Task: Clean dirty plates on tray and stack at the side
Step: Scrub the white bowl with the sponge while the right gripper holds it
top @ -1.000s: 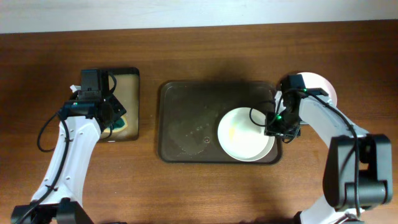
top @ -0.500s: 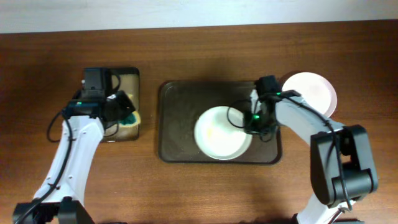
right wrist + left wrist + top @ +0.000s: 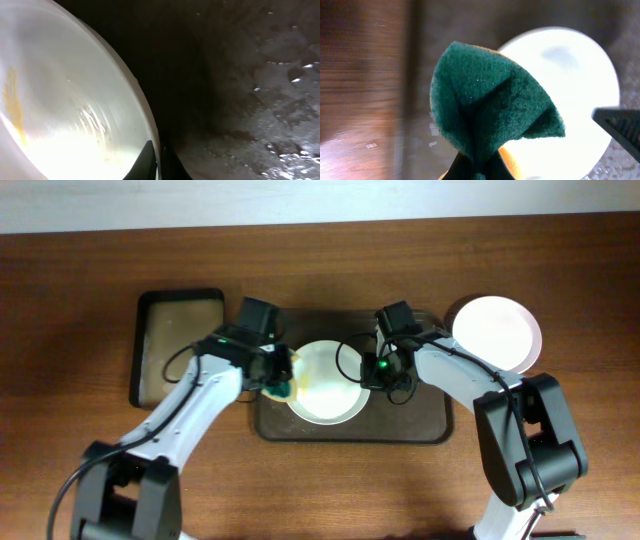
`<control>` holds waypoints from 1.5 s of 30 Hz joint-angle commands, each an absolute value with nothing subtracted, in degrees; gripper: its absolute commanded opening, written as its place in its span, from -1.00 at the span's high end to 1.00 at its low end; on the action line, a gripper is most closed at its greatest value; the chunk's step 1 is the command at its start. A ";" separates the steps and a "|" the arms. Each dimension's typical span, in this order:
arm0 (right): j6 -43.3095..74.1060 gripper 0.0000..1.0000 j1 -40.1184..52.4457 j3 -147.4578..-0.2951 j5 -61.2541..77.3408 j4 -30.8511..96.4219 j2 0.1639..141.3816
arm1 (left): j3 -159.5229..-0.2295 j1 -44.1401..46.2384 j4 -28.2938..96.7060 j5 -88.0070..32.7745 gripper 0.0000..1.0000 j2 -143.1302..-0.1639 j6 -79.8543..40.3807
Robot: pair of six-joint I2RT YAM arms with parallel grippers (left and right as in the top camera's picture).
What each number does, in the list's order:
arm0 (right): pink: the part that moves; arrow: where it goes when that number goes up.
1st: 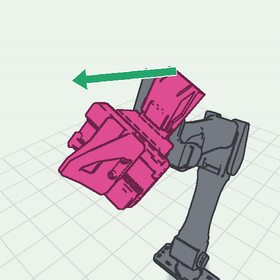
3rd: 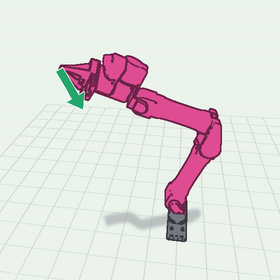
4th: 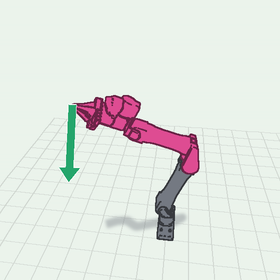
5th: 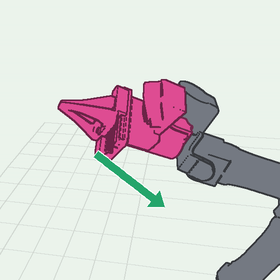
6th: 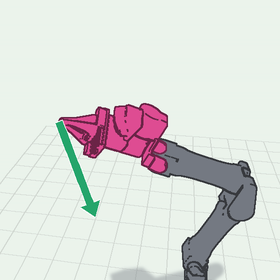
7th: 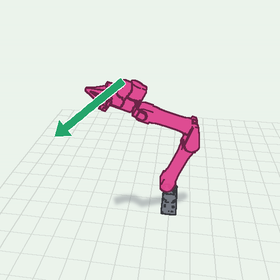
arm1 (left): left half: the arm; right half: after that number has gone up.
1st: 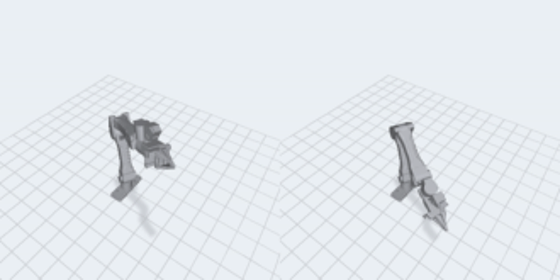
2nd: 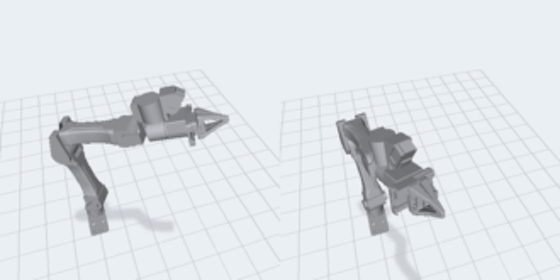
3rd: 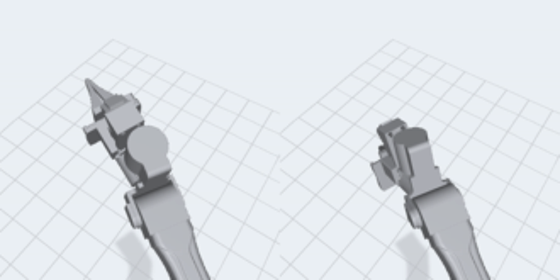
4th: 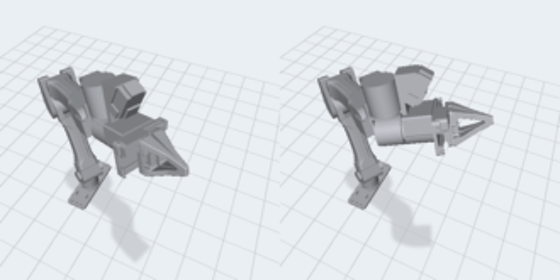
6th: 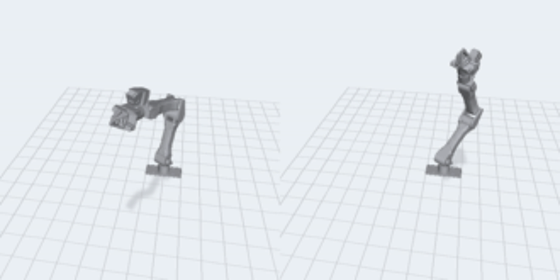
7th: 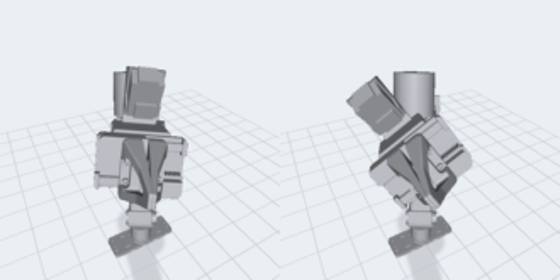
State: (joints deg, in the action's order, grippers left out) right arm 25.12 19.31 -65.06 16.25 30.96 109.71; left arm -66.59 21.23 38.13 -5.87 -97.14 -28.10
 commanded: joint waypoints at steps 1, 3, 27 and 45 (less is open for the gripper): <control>26.44 0.92 21.26 -63.09 13.47 31.68 113.95 | -66.46 25.32 34.87 -7.77 1.00 -100.03 -28.86; 26.46 0.92 21.39 -63.09 13.32 31.70 113.95 | -66.46 26.65 33.19 -7.75 1.00 -101.16 -30.41; 25.80 0.92 21.37 -63.09 11.77 32.73 113.95 | -66.54 26.61 31.18 15.70 1.00 -113.86 -29.87; 25.80 0.92 21.37 -63.09 11.38 32.53 113.95 | -69.32 23.18 31.11 -3.33 1.00 -101.16 -33.78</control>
